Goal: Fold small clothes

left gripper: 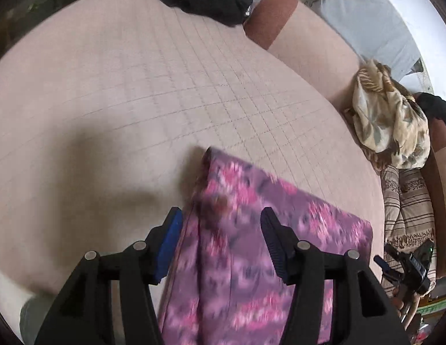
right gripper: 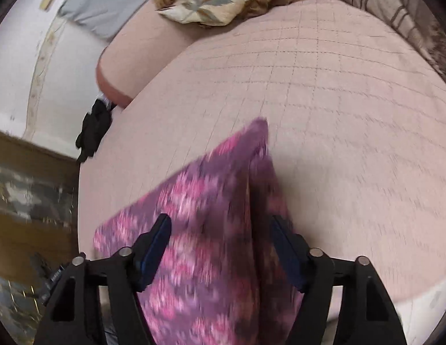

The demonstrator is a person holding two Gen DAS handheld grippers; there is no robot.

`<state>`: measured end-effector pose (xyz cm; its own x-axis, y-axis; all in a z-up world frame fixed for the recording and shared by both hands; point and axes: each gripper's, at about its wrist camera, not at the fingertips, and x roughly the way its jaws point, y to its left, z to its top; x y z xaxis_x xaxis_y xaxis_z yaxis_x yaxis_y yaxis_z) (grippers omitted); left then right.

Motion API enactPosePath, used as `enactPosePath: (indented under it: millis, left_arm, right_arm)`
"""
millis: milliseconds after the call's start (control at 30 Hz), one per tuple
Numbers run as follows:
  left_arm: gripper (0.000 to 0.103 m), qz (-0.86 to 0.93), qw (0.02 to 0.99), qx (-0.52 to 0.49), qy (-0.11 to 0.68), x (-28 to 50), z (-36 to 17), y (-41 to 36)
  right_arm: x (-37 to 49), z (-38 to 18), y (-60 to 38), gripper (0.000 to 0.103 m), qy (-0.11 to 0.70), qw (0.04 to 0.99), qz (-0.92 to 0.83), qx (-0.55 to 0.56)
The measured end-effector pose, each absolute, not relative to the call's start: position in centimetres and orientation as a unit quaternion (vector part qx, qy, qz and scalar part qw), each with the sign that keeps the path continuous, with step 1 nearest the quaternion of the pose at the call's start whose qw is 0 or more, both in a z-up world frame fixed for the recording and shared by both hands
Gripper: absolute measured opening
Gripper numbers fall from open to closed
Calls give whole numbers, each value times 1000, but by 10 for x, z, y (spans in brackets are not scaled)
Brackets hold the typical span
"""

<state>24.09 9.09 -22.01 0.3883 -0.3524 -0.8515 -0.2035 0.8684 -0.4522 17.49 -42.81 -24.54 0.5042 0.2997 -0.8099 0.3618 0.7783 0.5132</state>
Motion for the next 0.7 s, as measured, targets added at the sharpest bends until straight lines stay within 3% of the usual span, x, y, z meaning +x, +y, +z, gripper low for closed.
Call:
enactPosePath:
  millis: [33, 100, 200, 233, 267, 367, 467, 500, 567, 600, 633, 667, 700]
  left_arm:
    - [54, -46, 791, -253, 555, 249, -226, 90]
    - [43, -39, 785, -254, 564, 264, -241, 87]
    - [20, -46, 772, -258, 579, 278, -257, 82]
    - [12, -51, 774, -245, 581, 279, -257, 78]
    - [11, -53, 781, -230, 579, 278, -253, 76]
    - [10, -62, 798, -243, 547, 266, -238, 87]
    - [15, -60, 780, -261, 566, 268, -257, 97]
    - [21, -59, 769, -249, 585, 272, -268, 94]
    - [30, -61, 761, -260, 592, 274, -270, 97]
    - [37, -61, 765, -268, 583, 272, -262, 102]
    - [52, -56, 777, -268, 567, 270, -254, 108]
    - [65, -38, 796, -261, 545, 267, -242, 114]
    - [69, -25, 804, -255, 537, 268, -237, 117]
  right_arm:
    - [184, -250, -432, 69, 500, 798, -21, 337]
    - [203, -261, -444, 60, 507, 787, -22, 352]
    - [227, -282, -458, 53, 515, 771, -20, 374]
    - [233, -288, -459, 45, 519, 768, -17, 376]
    - [238, -295, -460, 18, 526, 763, -19, 376]
    - [236, -293, -461, 11, 517, 768, -16, 377]
    - [225, -284, -462, 5, 505, 788, -40, 349]
    - [227, -291, -463, 5, 511, 787, -48, 343]
    - [235, -310, -466, 20, 531, 768, -42, 356]
    - [235, -310, -469, 22, 526, 764, -37, 373]
    - [233, -303, -473, 38, 512, 769, -30, 382]
    - [228, -290, -477, 69, 490, 783, -27, 382]
    - [224, -283, -479, 84, 476, 793, -31, 378]
